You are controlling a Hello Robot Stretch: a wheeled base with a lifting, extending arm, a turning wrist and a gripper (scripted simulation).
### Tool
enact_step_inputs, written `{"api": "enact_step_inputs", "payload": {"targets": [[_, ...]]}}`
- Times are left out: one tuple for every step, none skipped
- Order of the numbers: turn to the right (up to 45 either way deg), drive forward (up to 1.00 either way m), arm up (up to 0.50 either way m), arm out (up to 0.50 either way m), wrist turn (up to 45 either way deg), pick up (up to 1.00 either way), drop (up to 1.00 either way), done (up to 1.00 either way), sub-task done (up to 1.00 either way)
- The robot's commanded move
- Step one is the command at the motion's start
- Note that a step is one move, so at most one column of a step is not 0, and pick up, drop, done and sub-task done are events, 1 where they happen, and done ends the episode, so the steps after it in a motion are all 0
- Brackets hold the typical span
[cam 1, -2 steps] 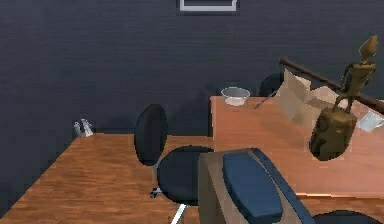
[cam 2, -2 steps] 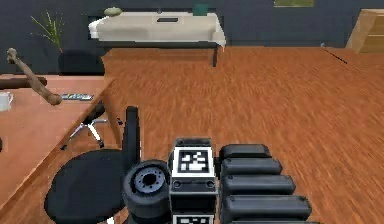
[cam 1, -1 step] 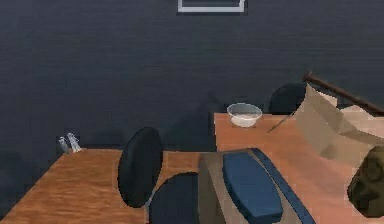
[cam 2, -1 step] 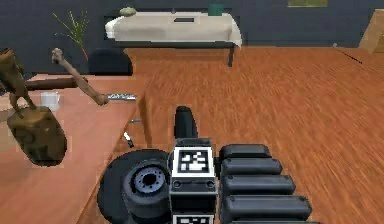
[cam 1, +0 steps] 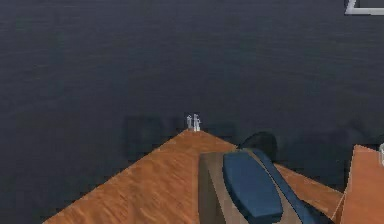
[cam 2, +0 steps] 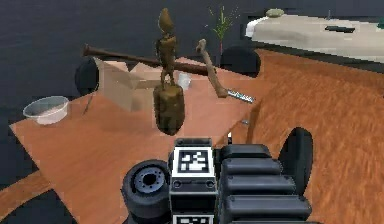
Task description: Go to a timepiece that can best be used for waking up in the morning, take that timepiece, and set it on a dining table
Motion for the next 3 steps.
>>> {"api": "enact_step_inputs", "payload": {"targets": [[30.0,0.00,0.00,0.00,0.0,0.00,0.00,0.00,0.00],[-21.0,0.00,0.00,0.00,0.0,0.00,0.00,0.00,0.00],[6.0,0.00,0.00,0.00,0.0,0.00,0.00,0.00,0.00]]}}
